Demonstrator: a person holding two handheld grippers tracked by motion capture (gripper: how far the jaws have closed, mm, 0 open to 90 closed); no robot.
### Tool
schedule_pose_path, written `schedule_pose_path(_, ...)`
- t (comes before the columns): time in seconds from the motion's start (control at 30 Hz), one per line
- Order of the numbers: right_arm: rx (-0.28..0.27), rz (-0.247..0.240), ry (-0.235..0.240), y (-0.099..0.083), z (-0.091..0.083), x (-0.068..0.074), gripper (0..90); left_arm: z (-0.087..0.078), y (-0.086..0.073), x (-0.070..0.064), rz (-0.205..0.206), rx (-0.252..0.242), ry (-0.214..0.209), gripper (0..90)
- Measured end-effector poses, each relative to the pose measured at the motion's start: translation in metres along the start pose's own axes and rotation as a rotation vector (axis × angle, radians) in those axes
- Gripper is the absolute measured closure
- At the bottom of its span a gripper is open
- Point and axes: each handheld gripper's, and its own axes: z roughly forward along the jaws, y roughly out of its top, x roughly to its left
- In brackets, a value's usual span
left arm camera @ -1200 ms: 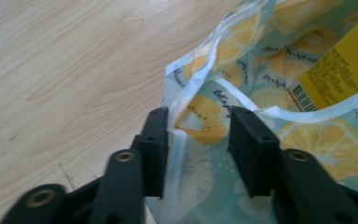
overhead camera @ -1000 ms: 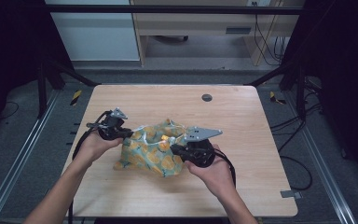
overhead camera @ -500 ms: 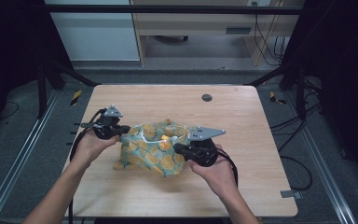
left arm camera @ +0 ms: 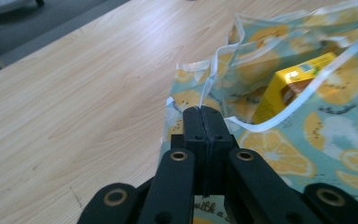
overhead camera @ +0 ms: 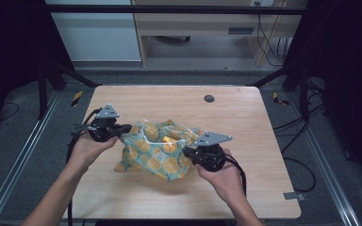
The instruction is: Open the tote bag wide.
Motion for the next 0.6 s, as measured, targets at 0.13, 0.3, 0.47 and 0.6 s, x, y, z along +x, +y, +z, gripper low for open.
schedule_pose_path(0.13,0.001,-0.016,-0.034,-0.006,-0.005,0.003,87.0,-0.015,0.002,-0.013,0.004,-0.051,-0.039,90.0)
schedule_pose_path(0.3,0.01,-0.022,-0.065,-0.027,-0.008,0.008,86.8,-0.027,-0.007,-0.035,0.011,-0.1,-0.114,90.0)
schedule_pose_path(0.47,0.033,-0.001,-0.057,-0.045,-0.003,0.008,86.2,-0.029,-0.015,-0.05,0.029,-0.098,-0.154,90.0)
schedule_pose_path(0.6,0.045,0.017,-0.056,-0.054,0.001,0.004,85.9,-0.027,-0.025,-0.057,0.041,-0.073,-0.173,90.0)
